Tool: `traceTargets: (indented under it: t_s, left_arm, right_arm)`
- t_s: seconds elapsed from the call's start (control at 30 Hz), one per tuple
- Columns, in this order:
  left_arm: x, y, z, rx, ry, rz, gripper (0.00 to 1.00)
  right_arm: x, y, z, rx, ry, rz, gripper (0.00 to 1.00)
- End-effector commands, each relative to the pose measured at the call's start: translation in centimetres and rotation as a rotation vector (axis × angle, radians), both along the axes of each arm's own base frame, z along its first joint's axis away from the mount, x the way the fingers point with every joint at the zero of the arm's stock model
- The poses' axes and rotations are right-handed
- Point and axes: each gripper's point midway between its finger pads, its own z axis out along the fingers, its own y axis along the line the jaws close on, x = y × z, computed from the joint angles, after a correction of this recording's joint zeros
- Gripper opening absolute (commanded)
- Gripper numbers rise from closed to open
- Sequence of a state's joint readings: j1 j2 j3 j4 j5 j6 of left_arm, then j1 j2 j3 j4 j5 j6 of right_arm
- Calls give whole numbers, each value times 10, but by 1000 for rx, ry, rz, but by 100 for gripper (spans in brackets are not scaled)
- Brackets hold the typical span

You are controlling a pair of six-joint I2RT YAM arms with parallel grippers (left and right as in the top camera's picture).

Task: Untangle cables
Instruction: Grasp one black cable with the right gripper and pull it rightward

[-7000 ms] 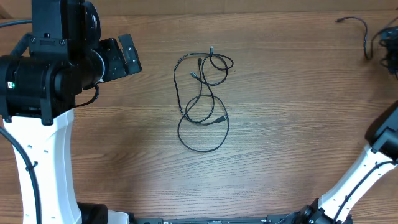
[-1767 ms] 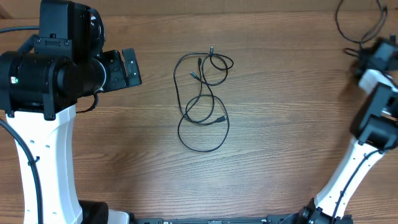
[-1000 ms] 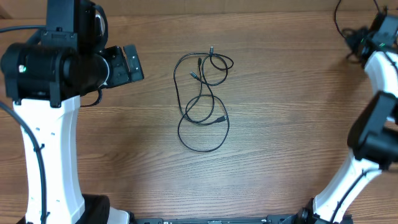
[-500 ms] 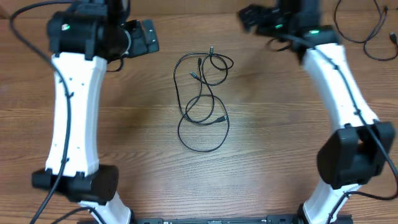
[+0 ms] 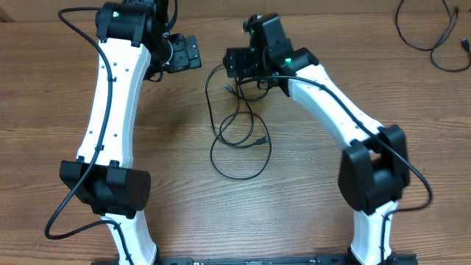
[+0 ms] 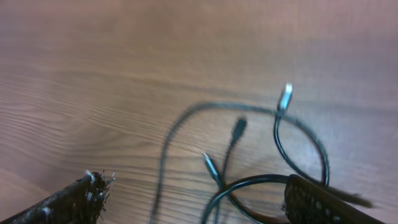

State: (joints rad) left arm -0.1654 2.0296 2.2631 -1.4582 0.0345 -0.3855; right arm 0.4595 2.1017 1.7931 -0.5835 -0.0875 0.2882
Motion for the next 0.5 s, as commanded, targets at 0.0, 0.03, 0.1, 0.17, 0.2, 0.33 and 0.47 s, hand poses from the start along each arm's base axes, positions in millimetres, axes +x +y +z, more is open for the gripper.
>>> traceTargets:
  t_s: [0.0,0.03,0.1,0.17,0.2,0.33,0.47]
  left_arm:
    - [0,-4,-4,10,4,-51,100]
    - [1,-4,-3,12,2,-56,100]
    - [1,-1,-4,25,0,-49,100]
    - [1,-1,-4,28,0,-48,100]
    - [1,-1,-4,27,-1,-47,100]
    - [-1,-1,-4,26,8,-49,100]
    - [-7,9,-7,76,36,-33,100]
  right_arm:
    - [4,-11,-39,-25,80,-79,91]
    - [4,-12,-46,-26,96,-88,91]
    - [3,-12,-56,-28,117,-97,90]
    - [2,-12,-67,-39,134,-96,57]
    - [2,-12,-72,-43,141,-96,38]
    - [-1,-14,-81,-57,165,-97,4]
    - [1,-17,-24,-35,84,-103,4]
